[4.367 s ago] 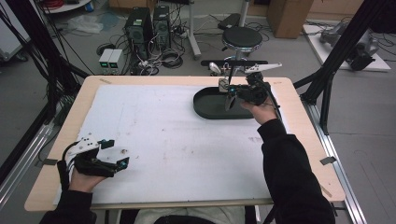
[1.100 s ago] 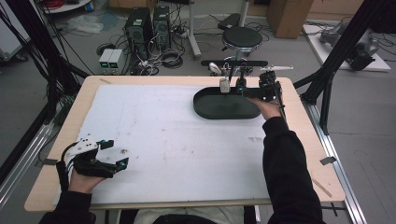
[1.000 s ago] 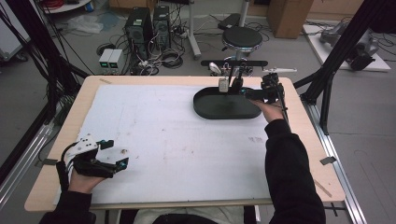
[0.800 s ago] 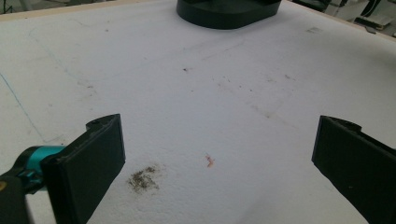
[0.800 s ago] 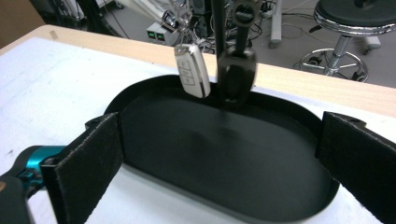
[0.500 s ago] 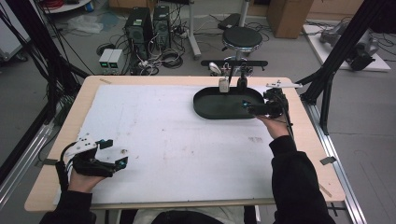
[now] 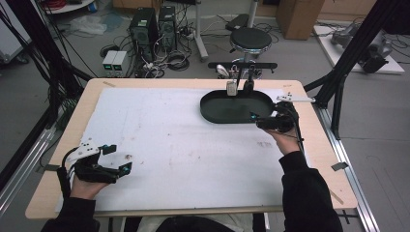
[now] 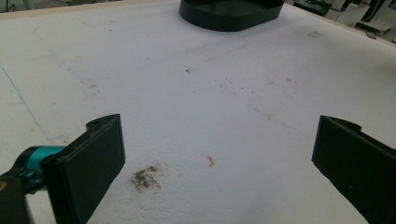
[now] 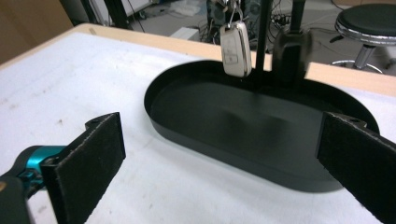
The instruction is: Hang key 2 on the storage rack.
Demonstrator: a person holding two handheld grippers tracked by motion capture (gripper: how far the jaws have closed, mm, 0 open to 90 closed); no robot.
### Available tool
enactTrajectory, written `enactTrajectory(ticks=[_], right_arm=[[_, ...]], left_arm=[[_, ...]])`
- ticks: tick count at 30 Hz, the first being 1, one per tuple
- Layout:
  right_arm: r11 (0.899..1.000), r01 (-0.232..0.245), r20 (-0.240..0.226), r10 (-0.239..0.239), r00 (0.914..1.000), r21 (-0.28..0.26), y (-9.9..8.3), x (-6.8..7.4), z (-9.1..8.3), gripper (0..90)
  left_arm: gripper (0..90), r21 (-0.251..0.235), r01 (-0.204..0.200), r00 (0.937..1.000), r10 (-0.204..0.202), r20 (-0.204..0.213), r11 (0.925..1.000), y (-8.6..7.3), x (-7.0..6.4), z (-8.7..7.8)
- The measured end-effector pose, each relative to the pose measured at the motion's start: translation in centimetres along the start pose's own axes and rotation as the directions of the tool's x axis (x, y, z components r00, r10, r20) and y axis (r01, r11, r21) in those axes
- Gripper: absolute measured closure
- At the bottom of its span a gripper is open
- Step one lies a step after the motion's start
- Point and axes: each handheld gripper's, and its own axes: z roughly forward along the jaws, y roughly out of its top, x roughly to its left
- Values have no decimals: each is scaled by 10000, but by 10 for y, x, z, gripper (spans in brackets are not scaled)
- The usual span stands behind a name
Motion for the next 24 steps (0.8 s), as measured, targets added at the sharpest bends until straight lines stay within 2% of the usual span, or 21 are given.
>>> enactTrajectory(ticks=[2, 8, 24], right_arm=[[10000, 24, 35, -24, 10000, 67, -3, 0, -1, 8], [9995, -288, -9, 288, 9996, 110, -15, -6, -4, 7], [9984, -523, 187, 519, 9985, 216, -49, -18, -28, 8]], left_arm=[[30, -6, 6, 10000, -6, 14, 10000, 0, 0, 0], [30, -46, 20, 10000, -20, -3, 10000, -1, -1, 0], [30, -75, 126, 9999, -127, -114, 9999, -1, -1, -3]])
